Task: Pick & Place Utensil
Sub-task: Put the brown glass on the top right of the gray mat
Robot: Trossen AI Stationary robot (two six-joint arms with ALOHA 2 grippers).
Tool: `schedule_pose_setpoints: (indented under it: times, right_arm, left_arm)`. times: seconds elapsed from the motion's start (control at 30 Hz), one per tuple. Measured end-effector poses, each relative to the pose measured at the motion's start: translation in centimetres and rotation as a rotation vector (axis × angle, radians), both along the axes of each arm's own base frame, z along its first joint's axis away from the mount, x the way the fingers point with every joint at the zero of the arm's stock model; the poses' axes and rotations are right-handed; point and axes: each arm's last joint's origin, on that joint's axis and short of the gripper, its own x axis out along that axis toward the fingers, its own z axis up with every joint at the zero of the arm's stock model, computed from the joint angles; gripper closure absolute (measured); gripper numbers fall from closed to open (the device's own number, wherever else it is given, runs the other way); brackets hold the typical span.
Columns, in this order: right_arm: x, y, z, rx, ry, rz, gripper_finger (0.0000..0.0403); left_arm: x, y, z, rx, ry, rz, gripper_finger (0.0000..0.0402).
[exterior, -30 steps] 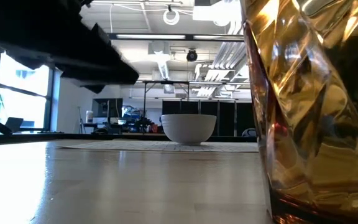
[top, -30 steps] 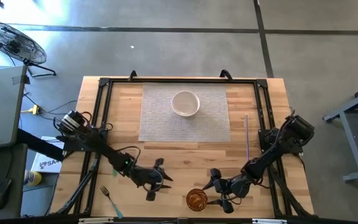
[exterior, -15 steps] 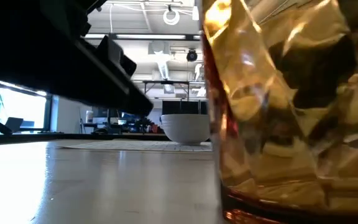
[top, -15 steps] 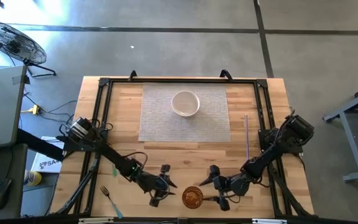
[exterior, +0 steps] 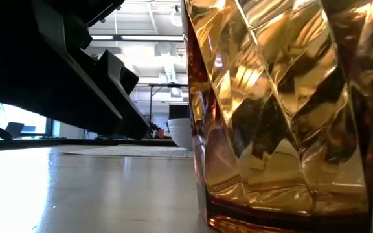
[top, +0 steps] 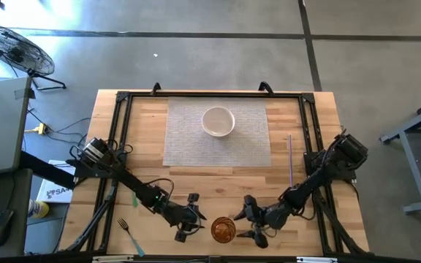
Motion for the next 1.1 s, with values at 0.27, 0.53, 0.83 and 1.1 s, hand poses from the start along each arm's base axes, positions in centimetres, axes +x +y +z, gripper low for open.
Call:
schedule_pose_setpoints:
  times: [0.27,0.53,0.83,1.1]
  right_arm:
    - [0.2,2.8,2.6,-0.25,0.13,-0.09,0.0113]
    - [-0.5,3.2,1.2,-0.145,0.172,-0.151,0.0093]
    - [1.1,4.0,-1.8,-0.1,0.146,-0.09,0.0027]
    - [1.6,3.8,-1.7,-0.223,0.045,-0.108,0.0016]
  left_arm:
    - [0.0,0.0,-0.1,-0.016,0.015,0.013,0.0266]
    - [-0.1,-0.1,-0.1,-0.032,0.026,-0.012,0.0266]
    - [0.0,-0.1,0.0,-0.036,0.019,-0.011,0.0266]
    - [0.0,-0.1,0.1,-0.034,0.002,-0.018,0.0266]
